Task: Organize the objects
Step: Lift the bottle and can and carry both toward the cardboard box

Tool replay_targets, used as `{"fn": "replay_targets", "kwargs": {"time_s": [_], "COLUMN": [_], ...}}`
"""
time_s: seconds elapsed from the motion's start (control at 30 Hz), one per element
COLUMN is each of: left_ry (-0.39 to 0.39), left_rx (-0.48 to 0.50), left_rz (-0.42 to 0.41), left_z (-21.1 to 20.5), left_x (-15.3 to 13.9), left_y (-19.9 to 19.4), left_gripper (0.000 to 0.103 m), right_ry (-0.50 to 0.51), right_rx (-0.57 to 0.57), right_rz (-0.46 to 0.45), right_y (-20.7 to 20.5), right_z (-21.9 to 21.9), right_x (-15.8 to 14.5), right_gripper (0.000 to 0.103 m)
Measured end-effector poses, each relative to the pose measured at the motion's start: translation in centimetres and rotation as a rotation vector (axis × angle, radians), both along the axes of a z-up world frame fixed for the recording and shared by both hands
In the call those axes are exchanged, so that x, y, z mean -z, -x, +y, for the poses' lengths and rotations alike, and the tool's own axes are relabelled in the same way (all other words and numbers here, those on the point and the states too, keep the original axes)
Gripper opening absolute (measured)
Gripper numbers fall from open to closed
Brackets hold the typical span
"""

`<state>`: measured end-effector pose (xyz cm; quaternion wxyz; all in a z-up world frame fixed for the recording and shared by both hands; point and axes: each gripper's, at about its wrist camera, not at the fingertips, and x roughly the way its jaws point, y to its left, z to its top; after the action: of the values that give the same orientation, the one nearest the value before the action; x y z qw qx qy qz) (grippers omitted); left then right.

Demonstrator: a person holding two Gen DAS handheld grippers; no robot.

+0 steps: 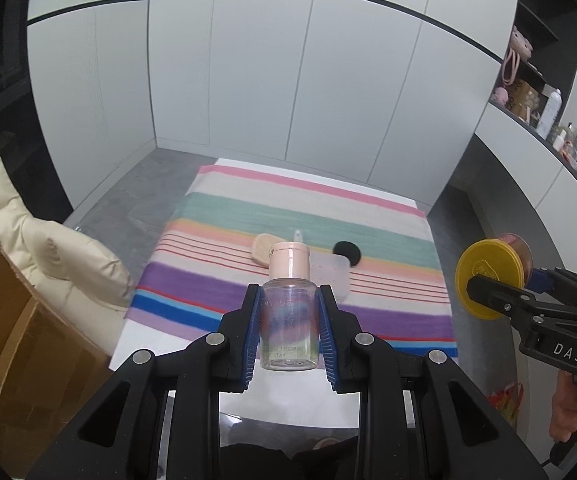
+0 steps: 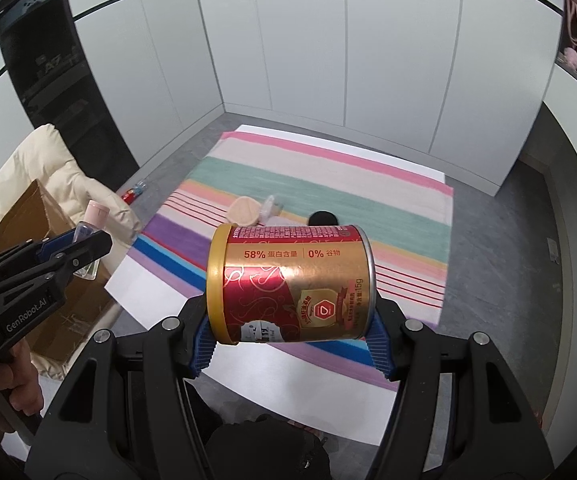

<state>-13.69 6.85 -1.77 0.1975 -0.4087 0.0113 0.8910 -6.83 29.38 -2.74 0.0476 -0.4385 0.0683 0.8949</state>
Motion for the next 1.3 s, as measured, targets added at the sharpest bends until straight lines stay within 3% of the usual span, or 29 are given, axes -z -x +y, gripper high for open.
{"fn": "replay_targets", "kwargs": {"time_s": [1.3], "left_ry": [-0.014], "left_rx": [-0.269], "left_rz": [0.011], "left_z": [-14.5], "left_x": [0.0], "left_y": [-0.4], "left_gripper": [0.028], "right_ry": [-0.020], "right_rx": [-0.246], "right_rz": [0.027], "right_y": [6.4], "right_z": [-13.3], "right_x": [-0.2], "right_gripper": [0.064]}}
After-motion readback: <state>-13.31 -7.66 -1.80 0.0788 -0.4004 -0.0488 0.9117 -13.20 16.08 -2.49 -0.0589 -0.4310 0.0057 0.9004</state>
